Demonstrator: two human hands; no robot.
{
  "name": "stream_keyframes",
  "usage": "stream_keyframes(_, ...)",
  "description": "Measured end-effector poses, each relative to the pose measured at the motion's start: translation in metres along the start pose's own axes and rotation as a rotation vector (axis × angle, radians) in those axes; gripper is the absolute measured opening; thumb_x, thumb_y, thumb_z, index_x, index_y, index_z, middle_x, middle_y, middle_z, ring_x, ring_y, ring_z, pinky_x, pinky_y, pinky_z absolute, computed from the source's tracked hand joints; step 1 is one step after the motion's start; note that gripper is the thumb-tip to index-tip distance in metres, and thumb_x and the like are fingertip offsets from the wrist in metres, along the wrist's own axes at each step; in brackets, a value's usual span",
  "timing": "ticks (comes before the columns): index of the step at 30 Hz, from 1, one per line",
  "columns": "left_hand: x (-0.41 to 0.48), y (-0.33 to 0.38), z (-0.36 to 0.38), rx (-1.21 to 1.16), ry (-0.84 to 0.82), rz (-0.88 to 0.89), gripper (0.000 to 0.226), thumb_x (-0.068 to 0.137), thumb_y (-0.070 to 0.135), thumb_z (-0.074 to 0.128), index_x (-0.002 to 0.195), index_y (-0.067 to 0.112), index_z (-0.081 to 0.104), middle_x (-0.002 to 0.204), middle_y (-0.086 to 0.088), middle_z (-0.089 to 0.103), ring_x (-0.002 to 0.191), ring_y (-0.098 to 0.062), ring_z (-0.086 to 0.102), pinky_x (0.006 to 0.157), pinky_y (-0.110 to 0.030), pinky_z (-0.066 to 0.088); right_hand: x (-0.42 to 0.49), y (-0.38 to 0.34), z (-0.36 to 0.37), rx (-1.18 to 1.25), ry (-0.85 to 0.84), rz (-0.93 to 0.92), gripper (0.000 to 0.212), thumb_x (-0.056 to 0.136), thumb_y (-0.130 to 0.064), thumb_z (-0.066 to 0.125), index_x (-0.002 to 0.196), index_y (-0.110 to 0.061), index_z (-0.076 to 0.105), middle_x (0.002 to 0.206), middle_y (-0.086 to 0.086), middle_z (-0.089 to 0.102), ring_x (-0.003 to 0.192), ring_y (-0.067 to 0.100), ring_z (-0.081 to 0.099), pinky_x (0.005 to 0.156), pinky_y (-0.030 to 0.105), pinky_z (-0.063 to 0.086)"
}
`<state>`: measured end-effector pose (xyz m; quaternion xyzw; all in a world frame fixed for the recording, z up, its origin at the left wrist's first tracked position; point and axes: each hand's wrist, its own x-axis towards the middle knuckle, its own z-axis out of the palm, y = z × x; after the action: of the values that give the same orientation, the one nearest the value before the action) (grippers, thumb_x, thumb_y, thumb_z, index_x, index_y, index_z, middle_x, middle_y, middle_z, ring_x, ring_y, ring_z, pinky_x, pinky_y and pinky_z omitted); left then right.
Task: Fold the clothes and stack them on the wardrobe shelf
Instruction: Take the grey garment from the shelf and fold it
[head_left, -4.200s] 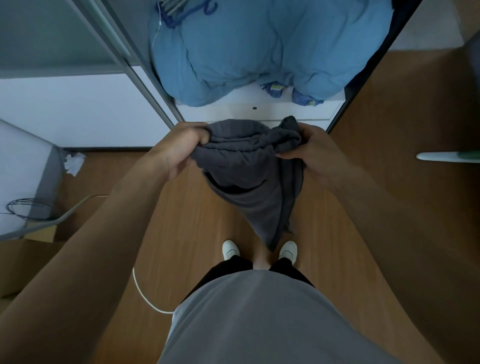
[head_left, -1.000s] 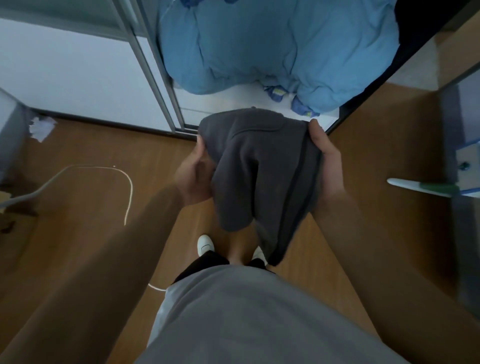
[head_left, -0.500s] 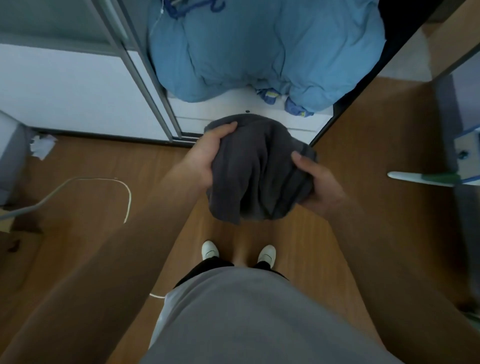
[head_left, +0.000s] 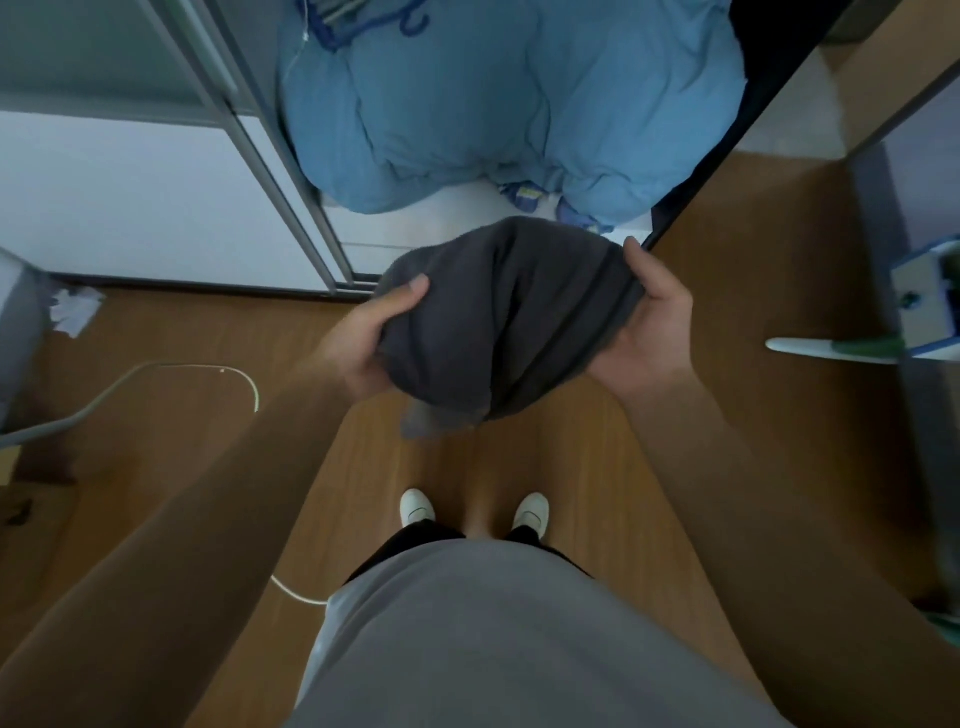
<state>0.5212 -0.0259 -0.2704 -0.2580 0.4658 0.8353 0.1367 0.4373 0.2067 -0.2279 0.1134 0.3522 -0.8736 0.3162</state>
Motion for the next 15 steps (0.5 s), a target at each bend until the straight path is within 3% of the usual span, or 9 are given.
stream_keyframes(2, 0.004, 0.018, 0.008, -0.042, 0.041, 0.041, 0.027, 0.096, 0.032, 0.06, 0.108, 0.016, 0.079, 0.12, -0.007, 0.073, 0.108, -0.021, 0.071, 0.079, -0.032, 0.059, -0.001, -0.011, -0.011, 0.006, -0.018, -0.041, 0.059, 0.095, -0.033, 0.055, 0.141, 0.004, 0.049, 0.136, 0.021, 0.057, 0.128, 0.036, 0.054, 0.113, 0.049, 0.038)
stream_keyframes(4, 0.008, 0.039, 0.014, -0.064, 0.051, 0.056, 0.029, 0.097, 0.029, 0.059, 0.108, 0.01, 0.078, 0.121, -0.011, 0.072, 0.108, -0.023, 0.071, 0.077, -0.033, 0.06, 0.001, -0.022, -0.024, -0.013, -0.045, -0.074, 0.066, 0.093, -0.032, 0.057, 0.145, 0.004, 0.041, 0.14, 0.022, 0.05, 0.131, 0.037, 0.048, 0.117, 0.05, 0.032)
stream_keyframes(6, 0.009, 0.051, 0.019, -0.095, 0.039, 0.066, 0.037, 0.098, 0.036, 0.06, 0.113, 0.006, 0.076, 0.123, -0.013, 0.071, 0.11, -0.025, 0.07, 0.079, -0.035, 0.06, 0.002, -0.023, -0.026, -0.21, -0.016, -0.015, 0.058, 0.09, -0.03, 0.064, 0.137, 0.001, 0.052, 0.135, 0.018, 0.06, 0.128, 0.032, 0.056, 0.109, 0.047, 0.044)
stream_keyframes(8, 0.011, 0.05, 0.019, -0.185, -0.009, 0.107, 0.06, 0.096, 0.05, 0.057, 0.132, 0.002, 0.063, 0.134, -0.018, 0.063, 0.123, -0.029, 0.062, 0.092, -0.04, 0.056, 0.003, -0.014, -0.022, -0.428, 0.043, 0.078, 0.049, 0.087, -0.024, 0.072, 0.13, -0.005, 0.061, 0.123, 0.012, 0.071, 0.114, 0.027, 0.068, 0.093, 0.04, 0.057)
stream_keyframes(10, 0.011, 0.037, 0.014, -0.275, -0.045, 0.109, 0.077, 0.096, 0.065, 0.04, 0.141, 0.004, 0.055, 0.144, -0.018, 0.055, 0.134, -0.03, 0.053, 0.109, -0.045, 0.045, 0.003, -0.006, -0.017, -0.408, 0.076, 0.078, 0.039, 0.09, -0.014, 0.069, 0.128, -0.004, 0.063, 0.119, 0.014, 0.072, 0.109, 0.029, 0.07, 0.085, 0.038, 0.06)
stream_keyframes(11, 0.012, 0.028, 0.008, -0.281, -0.041, 0.066, 0.08, 0.095, 0.07, 0.031, 0.137, 0.008, 0.059, 0.143, -0.015, 0.056, 0.134, -0.029, 0.053, 0.111, -0.045, 0.042, 0.004, -0.004, -0.013, -0.334, 0.084, 0.063, 0.035, 0.093, -0.011, 0.066, 0.126, -0.002, 0.064, 0.12, 0.016, 0.072, 0.109, 0.03, 0.07, 0.085, 0.039, 0.06)
stream_keyframes(13, 0.01, 0.008, -0.007, -0.163, -0.027, 0.012, 0.08, 0.092, 0.074, 0.02, 0.123, 0.022, 0.072, 0.132, -0.007, 0.067, 0.124, -0.022, 0.062, 0.102, -0.042, 0.049, 0.003, -0.003, -0.007, -0.233, 0.097, 0.05, 0.031, 0.095, -0.01, 0.062, 0.124, -0.001, 0.065, 0.12, 0.017, 0.071, 0.11, 0.03, 0.07, 0.089, 0.042, 0.059)
stream_keyframes(15, 0.008, -0.001, -0.015, -0.052, -0.026, -0.012, 0.069, 0.09, 0.07, 0.032, 0.127, 0.025, 0.068, 0.132, -0.007, 0.067, 0.121, -0.021, 0.064, 0.095, -0.043, 0.052, 0.003, -0.002, -0.005, -0.212, 0.109, 0.063, 0.032, 0.095, -0.01, 0.062, 0.126, -0.001, 0.064, 0.12, 0.017, 0.071, 0.11, 0.03, 0.069, 0.092, 0.043, 0.058)
